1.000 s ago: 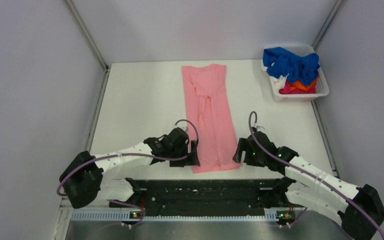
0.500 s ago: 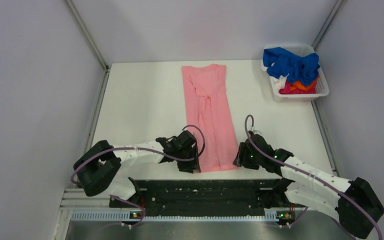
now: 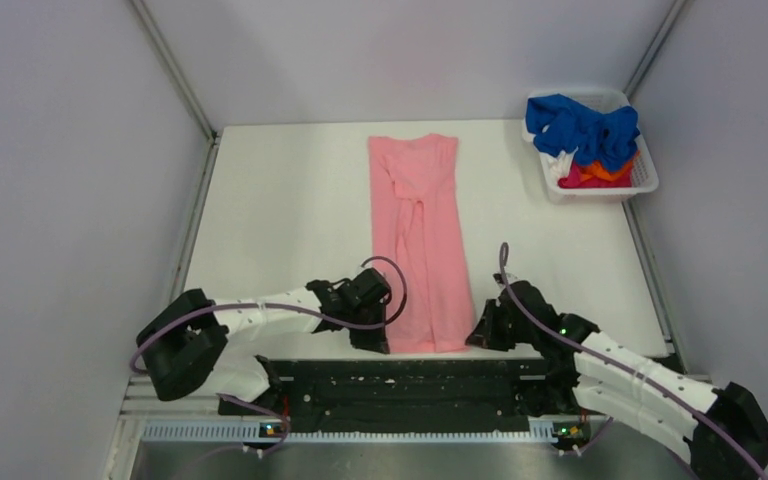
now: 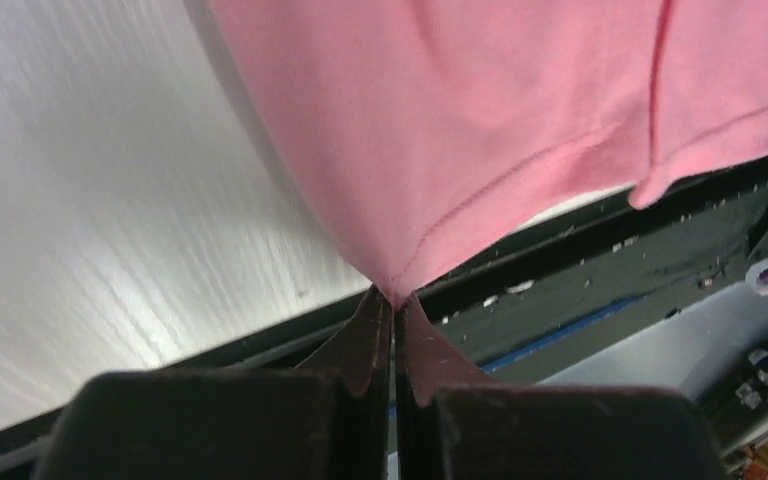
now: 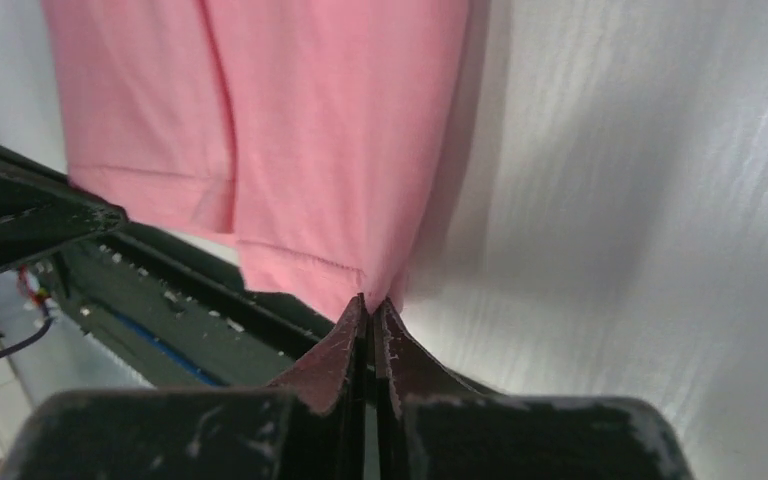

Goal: Fold and stack the t-shirts
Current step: Grab the bottom of the folded rectangular tshirt with both arms, then fold the folded rectangular tshirt in 1/3 of the way

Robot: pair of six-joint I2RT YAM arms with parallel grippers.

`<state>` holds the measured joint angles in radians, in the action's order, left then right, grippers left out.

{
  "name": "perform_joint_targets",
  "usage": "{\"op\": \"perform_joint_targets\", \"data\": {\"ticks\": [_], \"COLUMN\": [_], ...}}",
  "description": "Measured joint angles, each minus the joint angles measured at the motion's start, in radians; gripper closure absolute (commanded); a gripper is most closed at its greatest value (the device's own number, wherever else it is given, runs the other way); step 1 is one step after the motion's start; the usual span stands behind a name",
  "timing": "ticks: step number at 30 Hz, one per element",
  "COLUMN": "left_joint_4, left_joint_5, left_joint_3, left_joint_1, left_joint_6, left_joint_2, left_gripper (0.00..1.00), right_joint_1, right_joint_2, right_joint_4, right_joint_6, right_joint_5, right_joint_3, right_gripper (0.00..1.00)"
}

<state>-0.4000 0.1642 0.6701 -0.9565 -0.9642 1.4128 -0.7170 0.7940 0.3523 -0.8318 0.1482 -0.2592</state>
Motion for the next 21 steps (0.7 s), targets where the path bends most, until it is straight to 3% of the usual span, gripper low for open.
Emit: {"op": "perform_joint_targets", "data": {"ticks": [5, 9, 13, 21], "left_joint_4": [-0.039, -0.062, -0.060, -0.007], "left_joint_5": [0.031, 0.024, -0.045, -0.105], "left_joint_3": [-0.019, 0.051, 0.184, 0.381], "left_joint_1": [-0.014, -0.012, 0.026, 0.274], "left_joint_6": [0.001, 0.031, 0.075, 0.143], "left_joint_2": [-0.090, -0.075, -0.044, 0.124], "left_gripper": [1.00, 1.00, 1.00, 1.00], "right_joint_1": [-0.011, -0.014, -0.013, 0.062], "right_joint_2": [-0.144, -0.143, -0.090, 0.173], "right_joint_4": [0.025, 0.010, -0.061, -0.196], "right_joint_6": [-0.010, -0.018, -0.041, -0.010], "right_joint_5": [0.040, 0.031, -0.055, -0.257], "right_joint_3": [0.007, -0.008, -0.041, -0.282], "right_gripper": [1.00, 1.00, 1.00, 1.00]}}
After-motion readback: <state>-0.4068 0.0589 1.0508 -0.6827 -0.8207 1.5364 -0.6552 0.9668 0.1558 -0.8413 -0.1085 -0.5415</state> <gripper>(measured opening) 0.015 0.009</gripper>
